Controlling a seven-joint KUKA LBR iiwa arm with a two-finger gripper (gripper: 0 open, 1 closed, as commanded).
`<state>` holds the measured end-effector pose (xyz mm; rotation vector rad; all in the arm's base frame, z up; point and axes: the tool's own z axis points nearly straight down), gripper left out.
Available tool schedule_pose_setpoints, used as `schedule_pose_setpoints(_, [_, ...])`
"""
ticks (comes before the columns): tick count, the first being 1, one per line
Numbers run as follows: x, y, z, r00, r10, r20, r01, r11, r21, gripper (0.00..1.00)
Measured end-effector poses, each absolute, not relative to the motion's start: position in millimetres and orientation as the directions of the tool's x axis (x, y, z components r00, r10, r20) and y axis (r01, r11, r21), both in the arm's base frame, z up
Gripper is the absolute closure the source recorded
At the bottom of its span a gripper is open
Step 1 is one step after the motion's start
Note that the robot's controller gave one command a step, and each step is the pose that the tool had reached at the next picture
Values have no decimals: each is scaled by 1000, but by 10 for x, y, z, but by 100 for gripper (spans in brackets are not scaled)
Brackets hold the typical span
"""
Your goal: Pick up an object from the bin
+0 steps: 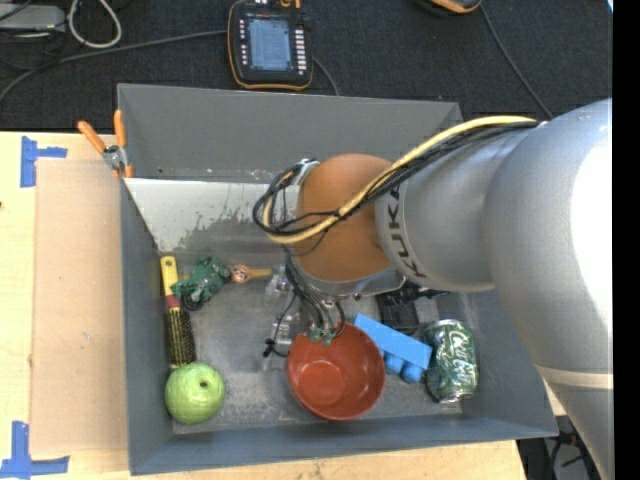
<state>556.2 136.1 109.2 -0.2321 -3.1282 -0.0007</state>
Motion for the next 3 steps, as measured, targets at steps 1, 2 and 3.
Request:
schedule_pose_setpoints(1, [5729,1452,1504,-989,-149,3,-149,989,2,0])
schedule_pose_setpoints(2, [4899,611,1231,-999,33,20,33,999,-5,0])
schedule_pose_setpoints(3, [5820,1410,1010,-998,56,-13,56,998,11,0])
